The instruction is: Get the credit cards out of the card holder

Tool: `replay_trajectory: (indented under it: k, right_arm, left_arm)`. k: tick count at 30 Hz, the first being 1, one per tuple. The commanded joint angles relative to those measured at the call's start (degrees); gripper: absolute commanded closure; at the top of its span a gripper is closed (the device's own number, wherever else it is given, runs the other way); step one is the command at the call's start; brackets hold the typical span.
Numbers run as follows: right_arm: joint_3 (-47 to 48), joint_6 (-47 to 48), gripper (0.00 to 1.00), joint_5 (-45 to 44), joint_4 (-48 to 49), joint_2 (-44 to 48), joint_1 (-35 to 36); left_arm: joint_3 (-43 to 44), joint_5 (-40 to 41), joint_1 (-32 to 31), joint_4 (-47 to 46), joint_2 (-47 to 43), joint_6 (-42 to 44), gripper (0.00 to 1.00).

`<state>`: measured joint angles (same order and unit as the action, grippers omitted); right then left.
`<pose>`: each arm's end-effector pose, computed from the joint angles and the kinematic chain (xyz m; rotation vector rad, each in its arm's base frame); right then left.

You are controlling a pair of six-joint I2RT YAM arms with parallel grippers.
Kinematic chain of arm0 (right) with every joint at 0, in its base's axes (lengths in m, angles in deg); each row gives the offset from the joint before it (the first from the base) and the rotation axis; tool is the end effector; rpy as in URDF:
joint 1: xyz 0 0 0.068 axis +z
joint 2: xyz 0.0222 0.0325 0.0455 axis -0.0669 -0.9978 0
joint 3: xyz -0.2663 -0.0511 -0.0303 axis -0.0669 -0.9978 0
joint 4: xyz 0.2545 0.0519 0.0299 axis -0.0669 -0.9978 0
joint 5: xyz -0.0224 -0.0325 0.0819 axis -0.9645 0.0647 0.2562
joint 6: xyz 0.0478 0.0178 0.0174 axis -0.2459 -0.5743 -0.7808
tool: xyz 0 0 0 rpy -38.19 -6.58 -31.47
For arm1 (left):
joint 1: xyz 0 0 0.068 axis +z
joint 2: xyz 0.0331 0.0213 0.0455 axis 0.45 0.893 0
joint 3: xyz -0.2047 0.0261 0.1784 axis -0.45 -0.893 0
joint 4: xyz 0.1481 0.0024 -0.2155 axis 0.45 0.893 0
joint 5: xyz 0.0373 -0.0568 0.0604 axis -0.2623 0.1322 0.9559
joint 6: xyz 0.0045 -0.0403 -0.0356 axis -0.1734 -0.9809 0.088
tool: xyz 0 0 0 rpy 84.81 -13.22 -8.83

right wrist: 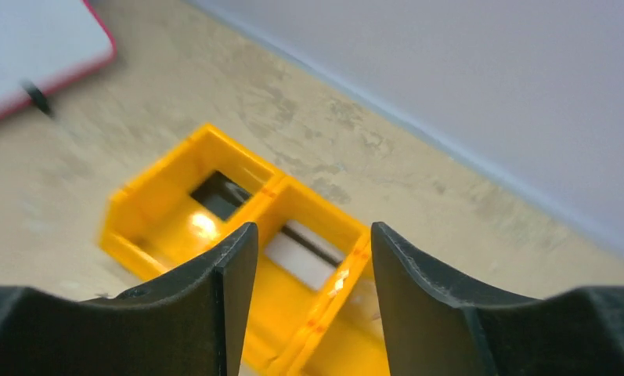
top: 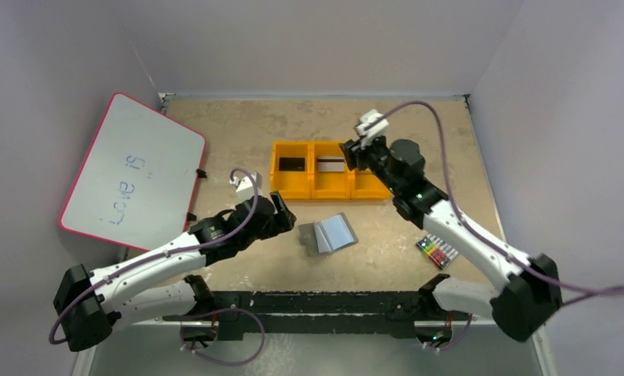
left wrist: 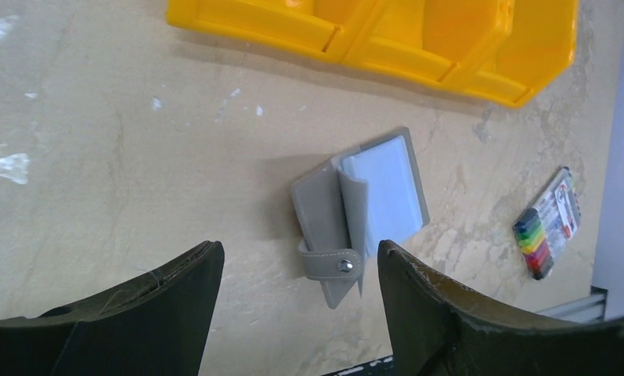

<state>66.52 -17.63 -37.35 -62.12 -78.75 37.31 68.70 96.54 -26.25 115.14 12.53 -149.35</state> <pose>0.2505 0.1647 0.3425 -0.6518 1.4178 0.2082 0.1320 -0.1510 0.2476 -0.4041 2.2626 -0.6036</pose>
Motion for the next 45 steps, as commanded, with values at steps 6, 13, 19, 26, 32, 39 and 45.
replay_trajectory:
  k: [6, 13, 19, 26, 32, 39, 45]
  right_arm:
    - [-18.5, -54.2, 0.43, 9.4, -20.8, 16.9, 0.1]
    - [-28.0, -61.8, 0.47, 17.2, -14.7, 19.3, 0.1]
    - [-25.8, -58.1, 0.48, 15.0, -19.0, 13.2, 0.1]
    - [-22.3, -55.7, 0.52, 12.2, -19.1, 6.4, 0.1]
    - [-22.0, -55.6, 0.56, 13.6, -17.9, 0.8, 0.1]
    - [-23.0, -55.3, 0.57, 15.4, -16.5, 1.1, 0.1]
    - [-23.2, -56.7, 0.56, 15.5, -15.9, 1.5, 0.1]
  left_arm:
    - [-2.5, -12.9, 0.3, -17.9, 7.9, -5.0, 0.28]
    - [-0.7, -14.4, 0.2, -16.3, 16.0, -4.8, 0.33]
    - [-1.6, -14.3, 0.0, -15.7, 18.5, -4.3, 0.36]
    - [0.1, -12.8, -0.3, -14.1, 22.7, -2.2, 0.64]
    - [1.5, -9.2, -0.4, -9.9, 23.4, 0.7, 0.72]
    - [3.2, -10.1, -0.4, -9.4, 25.3, 3.2, 0.77]
    - [3.7, -9.0, -0.4, -8.9, 25.3, 4.0, 0.77]
